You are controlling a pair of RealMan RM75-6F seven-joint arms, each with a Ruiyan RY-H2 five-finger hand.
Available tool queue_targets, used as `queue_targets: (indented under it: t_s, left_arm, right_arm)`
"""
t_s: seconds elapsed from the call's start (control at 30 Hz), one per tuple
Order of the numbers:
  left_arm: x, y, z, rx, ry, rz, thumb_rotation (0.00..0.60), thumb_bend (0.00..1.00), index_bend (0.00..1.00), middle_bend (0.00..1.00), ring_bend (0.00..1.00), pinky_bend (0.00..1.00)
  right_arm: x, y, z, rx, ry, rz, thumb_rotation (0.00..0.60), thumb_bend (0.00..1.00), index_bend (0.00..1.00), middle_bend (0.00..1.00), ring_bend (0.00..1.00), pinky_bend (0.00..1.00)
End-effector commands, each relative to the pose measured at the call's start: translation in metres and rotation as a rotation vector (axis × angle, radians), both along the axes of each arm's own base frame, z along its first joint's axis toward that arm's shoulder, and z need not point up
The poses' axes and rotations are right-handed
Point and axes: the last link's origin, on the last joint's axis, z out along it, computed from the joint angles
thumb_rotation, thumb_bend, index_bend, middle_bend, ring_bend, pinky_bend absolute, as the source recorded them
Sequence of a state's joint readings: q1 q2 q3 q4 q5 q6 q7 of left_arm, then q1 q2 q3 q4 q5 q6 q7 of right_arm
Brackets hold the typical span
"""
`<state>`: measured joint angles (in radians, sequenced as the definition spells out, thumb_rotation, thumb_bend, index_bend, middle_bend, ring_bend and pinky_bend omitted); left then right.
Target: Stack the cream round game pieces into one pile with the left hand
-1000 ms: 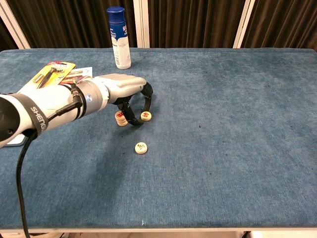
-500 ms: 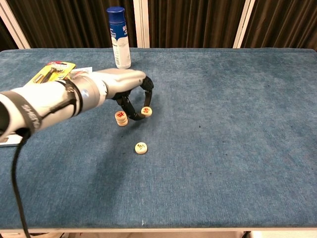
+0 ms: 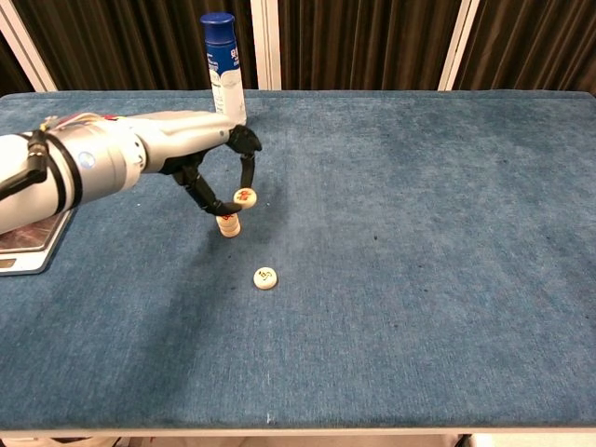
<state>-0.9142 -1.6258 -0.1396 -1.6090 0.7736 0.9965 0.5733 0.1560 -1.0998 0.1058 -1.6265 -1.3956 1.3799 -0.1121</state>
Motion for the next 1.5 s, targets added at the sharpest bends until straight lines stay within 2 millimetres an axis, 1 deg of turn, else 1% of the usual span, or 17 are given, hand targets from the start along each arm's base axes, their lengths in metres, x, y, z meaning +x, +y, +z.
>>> queue_targets:
  t_s: [0.03, 0.57, 1.0, 1.5]
  left_arm:
    - [-0.002, -0.001, -0.001, -0.003, 0.005, 0.006, 0.598, 0.33, 0.51, 0.1, 0.0, 0.0]
    - [-0.013, -0.001, -0.002, 0.005, 0.031, 0.03, 0.597, 0.32, 0.51, 0.1, 0.0, 0.0]
    - [-0.019, -0.002, -0.003, 0.006, 0.041, 0.042, 0.599, 0.31, 0.49, 0.1, 0.0, 0.0]
    - [-0.018, 0.0, -0.002, 0.01, 0.038, 0.044, 0.598, 0.3, 0.44, 0.1, 0.0, 0.0]
  right_arm:
    - [0.0, 0.0, 0.0, 0.001, -0.001, 0.002, 0.6, 0.09, 0.0, 0.02, 0.0, 0.02]
    - [0.001, 0.002, -0.001, 0.0, -0.003, 0.005, 0.6, 0.09, 0.0, 0.02, 0.0, 0.02]
    - [0.001, 0.005, 0.0, -0.001, -0.002, 0.003, 0.6, 0.09, 0.0, 0.02, 0.0, 0.02]
    - [0.001, 0.006, 0.001, -0.005, -0.002, 0.003, 0.6, 0.09, 0.0, 0.02, 0.0, 0.02]
